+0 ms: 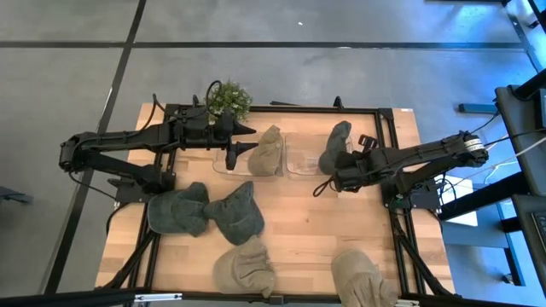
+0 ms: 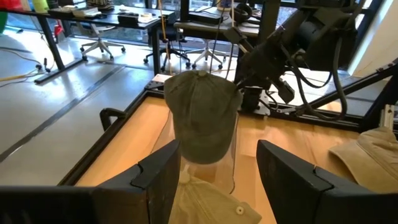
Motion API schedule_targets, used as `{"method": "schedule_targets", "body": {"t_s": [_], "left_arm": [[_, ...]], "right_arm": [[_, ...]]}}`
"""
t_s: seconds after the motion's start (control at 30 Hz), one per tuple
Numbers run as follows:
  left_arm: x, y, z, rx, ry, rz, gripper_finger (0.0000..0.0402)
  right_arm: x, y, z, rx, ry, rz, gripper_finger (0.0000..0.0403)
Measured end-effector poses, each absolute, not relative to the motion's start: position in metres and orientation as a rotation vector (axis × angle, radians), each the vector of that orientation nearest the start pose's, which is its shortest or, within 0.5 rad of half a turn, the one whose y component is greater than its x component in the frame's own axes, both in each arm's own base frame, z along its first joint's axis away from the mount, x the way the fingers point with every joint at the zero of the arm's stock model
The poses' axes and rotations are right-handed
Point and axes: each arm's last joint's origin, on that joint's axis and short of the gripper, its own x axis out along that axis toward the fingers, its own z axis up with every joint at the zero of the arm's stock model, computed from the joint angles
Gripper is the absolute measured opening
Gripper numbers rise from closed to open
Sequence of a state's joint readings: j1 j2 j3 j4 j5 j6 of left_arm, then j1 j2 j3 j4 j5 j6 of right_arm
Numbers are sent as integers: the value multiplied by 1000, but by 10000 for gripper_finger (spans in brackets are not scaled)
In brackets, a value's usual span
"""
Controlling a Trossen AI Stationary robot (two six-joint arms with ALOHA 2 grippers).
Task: Pick & Place hat
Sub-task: Adjust the black cap on the right transparent bin
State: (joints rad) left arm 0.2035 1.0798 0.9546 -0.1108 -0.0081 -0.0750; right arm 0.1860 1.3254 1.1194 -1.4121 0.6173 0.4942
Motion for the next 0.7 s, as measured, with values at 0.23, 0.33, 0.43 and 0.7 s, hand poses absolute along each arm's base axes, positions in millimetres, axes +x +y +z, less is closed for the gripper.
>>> {"method": "schedule_targets", "body": {"t_s": [0.23, 0.33, 0.43, 0.7], "left_arm": [[235, 49, 341, -100, 249, 221, 206], [234, 49, 339, -102, 261, 222, 206], [234, 49, 340, -106, 260, 222, 206], [234, 49, 340, -109, 257, 222, 206]], "right_arm": [[199, 23, 269, -171, 1429, -631, 6], [197, 23, 265, -176, 1446, -633, 17], [197, 23, 265, -183, 1464, -604, 29], [196, 24, 264, -148, 1498, -569, 75]]}}
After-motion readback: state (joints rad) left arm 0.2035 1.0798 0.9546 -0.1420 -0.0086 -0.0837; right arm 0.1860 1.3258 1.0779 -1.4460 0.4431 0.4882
